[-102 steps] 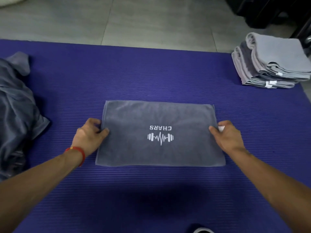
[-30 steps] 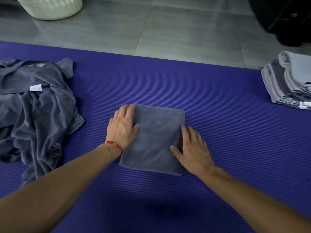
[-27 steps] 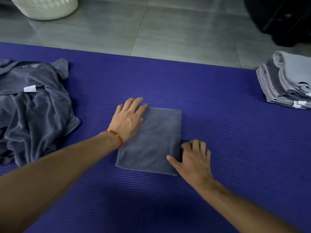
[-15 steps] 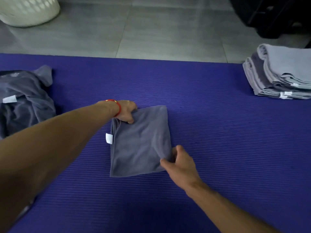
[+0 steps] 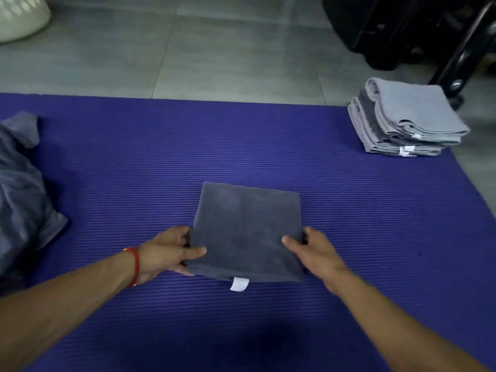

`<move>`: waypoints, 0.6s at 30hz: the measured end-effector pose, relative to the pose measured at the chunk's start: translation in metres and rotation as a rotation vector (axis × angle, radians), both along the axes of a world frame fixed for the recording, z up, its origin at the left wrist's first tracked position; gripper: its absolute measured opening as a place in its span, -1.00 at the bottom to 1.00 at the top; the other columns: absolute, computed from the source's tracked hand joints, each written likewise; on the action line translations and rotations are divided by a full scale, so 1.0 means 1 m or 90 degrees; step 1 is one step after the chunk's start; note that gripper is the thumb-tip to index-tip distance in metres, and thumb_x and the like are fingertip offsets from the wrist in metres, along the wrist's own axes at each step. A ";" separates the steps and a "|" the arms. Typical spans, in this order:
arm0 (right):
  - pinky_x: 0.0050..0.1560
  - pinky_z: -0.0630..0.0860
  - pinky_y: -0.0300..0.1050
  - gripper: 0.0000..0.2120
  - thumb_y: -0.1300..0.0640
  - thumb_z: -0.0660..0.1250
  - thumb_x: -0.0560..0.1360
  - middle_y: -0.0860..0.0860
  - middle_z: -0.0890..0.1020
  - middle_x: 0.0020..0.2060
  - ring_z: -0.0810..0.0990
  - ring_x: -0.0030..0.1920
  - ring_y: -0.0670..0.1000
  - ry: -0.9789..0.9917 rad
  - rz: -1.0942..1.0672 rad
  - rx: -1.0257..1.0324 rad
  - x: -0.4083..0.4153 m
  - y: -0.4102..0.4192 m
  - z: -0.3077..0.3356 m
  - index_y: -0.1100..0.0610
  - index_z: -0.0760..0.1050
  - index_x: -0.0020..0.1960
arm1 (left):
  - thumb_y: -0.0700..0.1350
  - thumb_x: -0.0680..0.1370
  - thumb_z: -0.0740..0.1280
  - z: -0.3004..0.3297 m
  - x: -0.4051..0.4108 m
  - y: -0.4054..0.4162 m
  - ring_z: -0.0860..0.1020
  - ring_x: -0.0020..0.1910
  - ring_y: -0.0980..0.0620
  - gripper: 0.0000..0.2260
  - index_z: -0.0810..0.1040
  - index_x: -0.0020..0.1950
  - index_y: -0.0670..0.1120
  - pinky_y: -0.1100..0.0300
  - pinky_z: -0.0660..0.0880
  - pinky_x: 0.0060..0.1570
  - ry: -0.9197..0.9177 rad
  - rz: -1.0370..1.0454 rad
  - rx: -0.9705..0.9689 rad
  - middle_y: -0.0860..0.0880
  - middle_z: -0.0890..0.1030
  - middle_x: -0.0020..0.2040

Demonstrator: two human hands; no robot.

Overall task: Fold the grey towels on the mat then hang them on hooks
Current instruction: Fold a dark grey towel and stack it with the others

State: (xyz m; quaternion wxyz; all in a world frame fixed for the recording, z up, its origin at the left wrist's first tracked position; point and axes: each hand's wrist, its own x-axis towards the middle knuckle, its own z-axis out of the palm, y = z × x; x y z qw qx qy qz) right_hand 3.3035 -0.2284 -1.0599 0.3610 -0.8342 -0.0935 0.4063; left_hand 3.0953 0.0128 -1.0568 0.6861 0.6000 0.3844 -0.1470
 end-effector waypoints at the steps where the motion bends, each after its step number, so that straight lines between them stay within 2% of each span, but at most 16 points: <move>1: 0.00 0.59 -0.17 -0.70 -0.11 0.48 0.49 -0.13 0.69 0.00 0.68 -0.01 -0.10 -0.030 0.025 -0.035 -0.008 -0.004 -0.001 0.00 0.56 0.13 | -0.18 0.57 0.44 0.003 -0.002 0.000 0.68 0.13 -0.03 -0.67 0.53 0.32 -0.06 -0.09 0.64 0.09 0.003 -0.002 0.005 -0.08 0.69 0.17; 4: 0.05 0.57 -0.19 -0.69 -0.11 0.48 0.47 -0.17 0.67 0.02 0.65 0.01 -0.14 -0.012 0.020 -0.031 -0.025 -0.008 0.003 -0.05 0.54 0.15 | -0.18 0.59 0.40 0.011 -0.003 -0.002 0.67 0.15 -0.03 -0.71 0.54 0.32 -0.09 -0.05 0.63 0.12 0.007 0.018 -0.026 -0.09 0.68 0.19; 6: 0.12 0.59 -0.12 -0.71 -0.08 0.46 0.49 -0.17 0.66 0.05 0.65 0.05 -0.13 -0.005 0.002 0.012 -0.028 -0.008 0.009 -0.09 0.51 0.17 | -0.19 0.60 0.37 0.018 -0.001 -0.006 0.66 0.17 -0.05 -0.71 0.54 0.33 -0.13 -0.03 0.63 0.11 0.003 0.049 -0.073 -0.09 0.68 0.19; 8: 0.14 0.62 -0.04 -0.74 0.00 0.45 0.52 -0.10 0.70 0.07 0.68 0.05 -0.08 0.042 -0.074 0.077 -0.027 -0.008 0.017 -0.04 0.51 0.18 | -0.20 0.59 0.38 0.030 0.004 -0.010 0.65 0.18 -0.09 -0.69 0.53 0.33 -0.18 -0.03 0.64 0.09 0.000 0.084 -0.111 -0.13 0.68 0.19; 11: -0.09 0.67 -0.03 -0.80 0.19 0.42 0.56 0.10 0.75 -0.01 0.74 -0.06 0.06 0.249 -0.258 0.200 -0.013 -0.007 0.039 0.22 0.57 0.16 | -0.20 0.54 0.40 0.057 0.021 -0.013 0.68 0.09 -0.13 -0.69 0.57 0.26 -0.24 0.06 0.67 -0.07 -0.030 0.140 -0.156 -0.20 0.68 0.15; 14: -0.33 0.64 -0.14 -0.90 0.27 0.37 0.56 0.16 0.72 -0.13 0.70 -0.24 0.06 0.449 -0.389 0.292 0.026 -0.001 0.068 0.30 0.62 0.00 | -0.21 0.48 0.41 0.087 0.060 -0.008 0.69 -0.20 -0.09 -0.73 0.59 0.13 -0.32 0.16 0.64 -0.31 -0.056 0.209 -0.194 -0.24 0.67 -0.05; 16: -0.39 0.60 -0.21 -0.81 0.27 0.30 0.59 0.16 0.65 -0.26 0.63 -0.36 0.02 0.474 -0.416 0.344 0.061 0.009 0.085 0.30 0.61 -0.15 | -0.20 0.52 0.37 0.108 0.102 -0.002 0.66 -0.29 -0.05 -0.79 0.58 0.10 -0.28 0.20 0.62 -0.37 -0.077 0.237 -0.242 -0.22 0.66 -0.11; 18: -0.42 0.56 -0.26 -0.77 0.27 0.26 0.59 0.14 0.61 -0.34 0.60 -0.42 0.01 0.423 -0.433 0.376 0.101 0.025 0.097 0.29 0.54 -0.21 | -0.19 0.60 0.30 0.127 0.149 0.008 0.65 -0.33 -0.04 -0.85 0.57 0.12 -0.22 0.21 0.62 -0.39 -0.106 0.251 -0.248 -0.21 0.64 -0.07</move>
